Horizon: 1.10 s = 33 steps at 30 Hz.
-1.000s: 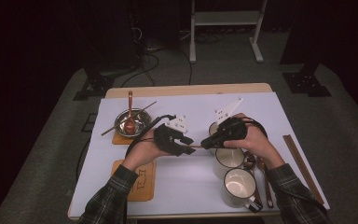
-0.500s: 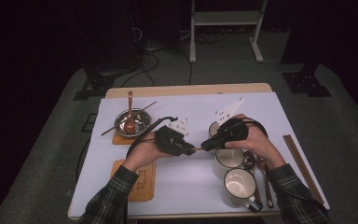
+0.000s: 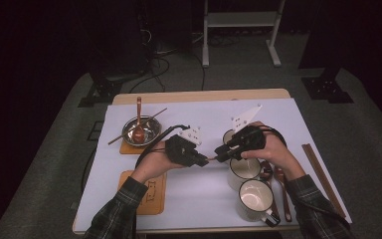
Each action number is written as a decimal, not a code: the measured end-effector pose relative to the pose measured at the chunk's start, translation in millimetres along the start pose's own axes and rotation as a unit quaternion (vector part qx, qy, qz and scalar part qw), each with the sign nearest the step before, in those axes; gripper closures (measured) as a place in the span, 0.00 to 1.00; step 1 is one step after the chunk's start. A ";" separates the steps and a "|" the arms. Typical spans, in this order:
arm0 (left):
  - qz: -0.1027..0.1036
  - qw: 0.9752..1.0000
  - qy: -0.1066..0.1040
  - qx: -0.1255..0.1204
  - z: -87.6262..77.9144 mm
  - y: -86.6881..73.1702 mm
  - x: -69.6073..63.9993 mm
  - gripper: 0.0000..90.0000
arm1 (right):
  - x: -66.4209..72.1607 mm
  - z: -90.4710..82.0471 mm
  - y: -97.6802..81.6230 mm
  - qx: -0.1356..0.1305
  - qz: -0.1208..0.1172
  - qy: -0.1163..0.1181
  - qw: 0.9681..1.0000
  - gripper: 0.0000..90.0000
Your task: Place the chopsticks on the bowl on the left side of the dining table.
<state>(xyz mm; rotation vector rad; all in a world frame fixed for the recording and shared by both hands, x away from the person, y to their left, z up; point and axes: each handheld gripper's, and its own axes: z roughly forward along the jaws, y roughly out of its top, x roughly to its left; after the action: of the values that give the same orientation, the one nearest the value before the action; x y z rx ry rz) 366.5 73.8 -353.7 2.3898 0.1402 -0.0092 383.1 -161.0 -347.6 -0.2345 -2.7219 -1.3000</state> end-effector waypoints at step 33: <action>-0.080 0.994 0.069 -0.020 -46.3 -37.4 27.7 0.93 | -28.7 -85.6 -46.8 -0.078 0.103 -0.233 0.964 0.40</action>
<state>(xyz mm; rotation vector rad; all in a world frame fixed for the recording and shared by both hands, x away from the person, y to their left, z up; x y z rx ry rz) 388.6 135.2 -346.4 2.3338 0.3918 0.0827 405.7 -259.3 -334.6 -0.9209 -2.8446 -1.5588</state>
